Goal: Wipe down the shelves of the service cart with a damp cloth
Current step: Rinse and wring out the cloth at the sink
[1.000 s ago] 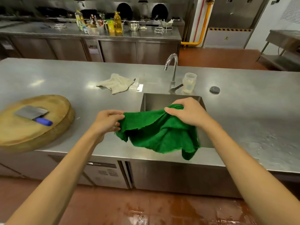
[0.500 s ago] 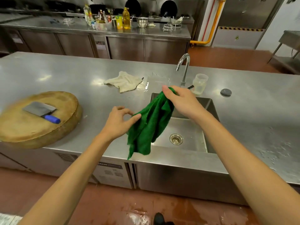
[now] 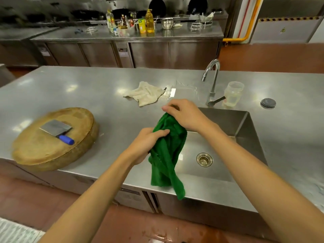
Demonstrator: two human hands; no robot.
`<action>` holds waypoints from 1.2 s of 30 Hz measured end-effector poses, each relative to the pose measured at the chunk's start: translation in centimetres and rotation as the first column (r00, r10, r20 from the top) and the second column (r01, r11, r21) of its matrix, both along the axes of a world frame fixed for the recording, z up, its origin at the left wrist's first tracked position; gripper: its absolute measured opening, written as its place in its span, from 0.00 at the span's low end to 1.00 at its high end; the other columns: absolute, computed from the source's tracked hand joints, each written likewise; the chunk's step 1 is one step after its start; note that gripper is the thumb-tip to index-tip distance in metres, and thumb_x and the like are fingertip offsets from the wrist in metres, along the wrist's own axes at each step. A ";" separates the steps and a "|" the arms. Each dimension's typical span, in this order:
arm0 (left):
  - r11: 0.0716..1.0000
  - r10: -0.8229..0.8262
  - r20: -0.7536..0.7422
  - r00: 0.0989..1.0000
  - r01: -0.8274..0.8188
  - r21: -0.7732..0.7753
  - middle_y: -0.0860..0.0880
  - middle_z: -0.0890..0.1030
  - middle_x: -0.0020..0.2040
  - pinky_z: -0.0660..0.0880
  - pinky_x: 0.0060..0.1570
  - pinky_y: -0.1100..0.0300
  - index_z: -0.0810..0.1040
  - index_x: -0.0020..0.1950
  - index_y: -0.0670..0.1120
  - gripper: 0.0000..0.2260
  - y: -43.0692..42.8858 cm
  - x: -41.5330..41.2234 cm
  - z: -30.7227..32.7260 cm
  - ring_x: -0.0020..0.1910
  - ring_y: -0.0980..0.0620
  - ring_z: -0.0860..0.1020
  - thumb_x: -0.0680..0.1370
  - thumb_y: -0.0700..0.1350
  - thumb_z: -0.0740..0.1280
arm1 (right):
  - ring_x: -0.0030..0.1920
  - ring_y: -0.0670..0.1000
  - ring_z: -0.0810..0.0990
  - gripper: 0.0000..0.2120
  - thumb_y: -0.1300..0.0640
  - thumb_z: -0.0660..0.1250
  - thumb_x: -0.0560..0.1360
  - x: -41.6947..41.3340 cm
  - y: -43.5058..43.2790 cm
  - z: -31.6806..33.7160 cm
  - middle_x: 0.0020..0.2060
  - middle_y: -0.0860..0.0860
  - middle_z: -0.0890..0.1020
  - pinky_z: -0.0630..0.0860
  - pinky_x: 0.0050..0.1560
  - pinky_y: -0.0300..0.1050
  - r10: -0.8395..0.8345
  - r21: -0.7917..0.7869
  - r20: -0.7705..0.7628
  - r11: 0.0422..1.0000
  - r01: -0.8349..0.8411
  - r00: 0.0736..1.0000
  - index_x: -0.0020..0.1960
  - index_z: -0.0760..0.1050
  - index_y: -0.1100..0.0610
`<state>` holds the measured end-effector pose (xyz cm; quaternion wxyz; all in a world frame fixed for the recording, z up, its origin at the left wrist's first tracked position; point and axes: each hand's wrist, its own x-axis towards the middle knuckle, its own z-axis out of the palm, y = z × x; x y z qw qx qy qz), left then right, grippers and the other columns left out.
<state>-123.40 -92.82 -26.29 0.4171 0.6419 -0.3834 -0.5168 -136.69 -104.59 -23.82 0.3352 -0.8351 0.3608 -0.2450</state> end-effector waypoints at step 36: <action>0.993 0.115 -0.014 0.993 -0.114 0.032 0.46 0.86 0.51 0.72 0.63 0.49 0.81 0.53 0.45 0.17 -4.6 15.6 3.3 0.55 0.47 0.82 0.82 0.55 0.59 | 0.52 0.52 0.83 0.12 0.55 0.61 0.82 0.6 -1.9 -7.2 0.48 0.54 0.85 0.77 0.52 0.44 -0.604 0.770 0.362 0.623 0.137 0.710 0.53 0.79 0.61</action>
